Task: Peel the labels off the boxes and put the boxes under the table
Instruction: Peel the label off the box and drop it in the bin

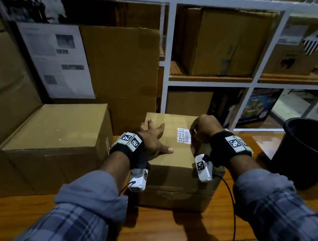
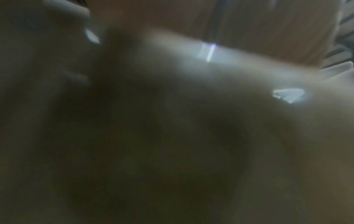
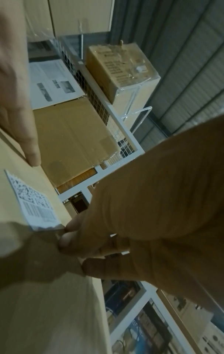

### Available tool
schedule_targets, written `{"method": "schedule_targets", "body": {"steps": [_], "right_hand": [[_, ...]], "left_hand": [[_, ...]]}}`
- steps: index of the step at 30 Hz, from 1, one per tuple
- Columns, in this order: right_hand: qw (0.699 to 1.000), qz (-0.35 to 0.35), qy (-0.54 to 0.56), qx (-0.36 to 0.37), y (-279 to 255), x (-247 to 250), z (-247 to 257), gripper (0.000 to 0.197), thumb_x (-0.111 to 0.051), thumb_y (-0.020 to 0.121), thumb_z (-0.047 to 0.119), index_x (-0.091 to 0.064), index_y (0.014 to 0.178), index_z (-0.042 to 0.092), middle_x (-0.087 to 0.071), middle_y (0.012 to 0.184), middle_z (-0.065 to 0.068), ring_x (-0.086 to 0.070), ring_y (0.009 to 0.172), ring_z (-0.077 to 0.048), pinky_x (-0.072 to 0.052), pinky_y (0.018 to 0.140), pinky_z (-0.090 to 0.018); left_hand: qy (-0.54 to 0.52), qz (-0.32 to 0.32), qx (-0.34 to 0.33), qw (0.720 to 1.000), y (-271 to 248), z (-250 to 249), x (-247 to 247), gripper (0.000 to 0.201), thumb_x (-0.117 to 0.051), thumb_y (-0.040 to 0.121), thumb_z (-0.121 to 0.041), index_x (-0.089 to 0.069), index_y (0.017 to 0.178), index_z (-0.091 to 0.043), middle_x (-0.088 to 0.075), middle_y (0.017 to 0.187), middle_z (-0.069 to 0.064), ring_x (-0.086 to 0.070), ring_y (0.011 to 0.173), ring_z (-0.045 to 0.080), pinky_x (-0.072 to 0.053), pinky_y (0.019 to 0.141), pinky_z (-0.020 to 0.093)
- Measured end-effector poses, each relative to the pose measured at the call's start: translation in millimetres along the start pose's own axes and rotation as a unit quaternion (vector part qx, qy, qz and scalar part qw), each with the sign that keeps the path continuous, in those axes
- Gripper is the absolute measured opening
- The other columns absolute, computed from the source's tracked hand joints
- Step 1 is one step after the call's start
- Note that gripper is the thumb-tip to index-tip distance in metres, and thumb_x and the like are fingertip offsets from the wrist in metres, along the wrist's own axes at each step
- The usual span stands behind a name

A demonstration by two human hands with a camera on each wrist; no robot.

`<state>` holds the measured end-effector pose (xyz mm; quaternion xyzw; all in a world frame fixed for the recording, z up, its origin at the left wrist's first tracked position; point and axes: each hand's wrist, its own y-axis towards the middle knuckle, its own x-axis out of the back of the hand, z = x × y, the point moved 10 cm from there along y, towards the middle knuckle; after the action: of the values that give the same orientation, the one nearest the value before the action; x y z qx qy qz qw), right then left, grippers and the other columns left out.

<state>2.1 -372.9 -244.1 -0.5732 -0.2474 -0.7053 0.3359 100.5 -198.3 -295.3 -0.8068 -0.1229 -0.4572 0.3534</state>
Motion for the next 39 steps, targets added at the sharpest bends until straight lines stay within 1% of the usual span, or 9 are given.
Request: {"method": "schedule_targets", "body": {"steps": [5, 10, 17, 24, 27, 31, 35, 37, 39], "right_hand": [[1.0, -0.008, -0.009, -0.006, -2.4, 2.8, 5.6, 0.011, -0.083, 0.081, 0.013, -0.083, 0.09, 0.021, -0.075, 0.093, -0.002, -0.069, 0.087, -0.021, -0.058, 0.075, -0.031], [1.0, -0.004, -0.018, -0.011, -2.2, 3.1, 7.6, 0.013, -0.082, 0.08, 0.012, -0.083, 0.091, 0.019, -0.076, 0.095, -0.003, -0.07, 0.09, -0.023, -0.062, 0.082, -0.036], [0.999, 0.011, -0.03, -0.012, -2.5, 0.4, 13.5, 0.018, -0.084, 0.078, 0.015, -0.081, 0.095, 0.015, -0.076, 0.099, -0.005, -0.07, 0.094, -0.024, -0.063, 0.087, -0.041], [0.999, 0.023, -0.043, -0.003, -4.3, 0.5, 14.3, 0.014, -0.085, 0.074, 0.013, -0.08, 0.087, 0.017, -0.074, 0.093, -0.002, -0.07, 0.092, -0.022, -0.063, 0.083, -0.038], [0.999, 0.024, -0.042, 0.0, -4.8, 0.2, 12.8, 0.02, -0.086, 0.075, 0.012, -0.081, 0.092, 0.019, -0.074, 0.096, 0.0, -0.069, 0.094, -0.021, -0.062, 0.085, -0.036], [1.0, 0.013, -0.02, -0.003, -5.3, 1.0, 8.0, 0.022, -0.083, 0.081, 0.009, -0.079, 0.099, 0.021, -0.074, 0.1, -0.001, -0.067, 0.093, -0.02, -0.056, 0.077, -0.031], [1.0, 0.01, -0.03, -0.002, -7.0, 2.5, 11.2, 0.017, -0.084, 0.082, 0.011, -0.08, 0.096, 0.019, -0.074, 0.1, -0.002, -0.069, 0.096, -0.022, -0.061, 0.087, -0.037], [0.999, 0.011, -0.04, 0.001, -6.5, 2.5, 13.4, 0.015, -0.084, 0.081, 0.012, -0.08, 0.094, 0.019, -0.074, 0.1, -0.003, -0.069, 0.097, -0.023, -0.062, 0.088, -0.04], [0.999, 0.015, -0.045, 0.002, -6.0, 2.2, 14.4, 0.013, -0.083, 0.08, 0.011, -0.081, 0.091, 0.018, -0.075, 0.1, -0.003, -0.069, 0.097, -0.023, -0.061, 0.088, -0.039]], "left_hand": [[0.0, -0.002, 0.002, 1.0, -0.5, 0.6, -0.7, 0.119, -0.072, 0.084, -0.067, 0.013, 0.162, -0.041, 0.036, 0.165, 0.007, 0.028, 0.152, 0.04, 0.0, 0.12, 0.069], [-0.017, -0.004, -0.006, 1.0, -0.2, 0.5, -2.0, 0.118, -0.072, 0.084, -0.065, 0.012, 0.163, -0.041, 0.037, 0.165, 0.006, 0.03, 0.152, 0.039, 0.002, 0.12, 0.069], [-0.024, -0.001, -0.012, 1.0, 3.7, 2.3, -3.7, 0.12, -0.073, 0.082, -0.068, 0.014, 0.162, -0.042, 0.038, 0.163, 0.006, 0.032, 0.151, 0.04, 0.002, 0.119, 0.07], [-0.03, 0.002, -0.011, 0.999, 4.9, 2.6, -4.8, 0.12, -0.073, 0.082, -0.067, 0.014, 0.162, -0.042, 0.04, 0.163, 0.005, 0.034, 0.15, 0.04, 0.002, 0.119, 0.071], [-0.026, 0.004, -0.011, 1.0, 5.3, 2.5, -5.2, 0.12, -0.072, 0.083, -0.067, 0.014, 0.162, -0.042, 0.04, 0.163, 0.006, 0.034, 0.15, 0.04, 0.001, 0.12, 0.071], [-0.019, 0.001, -0.011, 1.0, 4.3, 1.9, -4.8, 0.119, -0.072, 0.084, -0.067, 0.014, 0.162, -0.041, 0.039, 0.163, 0.007, 0.032, 0.15, 0.041, 0.001, 0.12, 0.07], [-0.022, -0.001, -0.013, 1.0, 4.4, 1.1, -4.5, 0.12, -0.072, 0.084, -0.066, 0.014, 0.162, -0.04, 0.039, 0.163, 0.007, 0.033, 0.15, 0.041, 0.002, 0.12, 0.07], [-0.021, 0.0, -0.014, 1.0, 4.9, 1.4, -4.3, 0.12, -0.072, 0.084, -0.066, 0.015, 0.162, -0.04, 0.039, 0.163, 0.008, 0.033, 0.15, 0.041, 0.002, 0.12, 0.07], [-0.023, -0.001, -0.014, 1.0, 5.4, 2.2, -4.5, 0.119, -0.072, 0.084, -0.066, 0.014, 0.162, -0.041, 0.039, 0.163, 0.007, 0.033, 0.15, 0.041, 0.002, 0.12, 0.071]]}}
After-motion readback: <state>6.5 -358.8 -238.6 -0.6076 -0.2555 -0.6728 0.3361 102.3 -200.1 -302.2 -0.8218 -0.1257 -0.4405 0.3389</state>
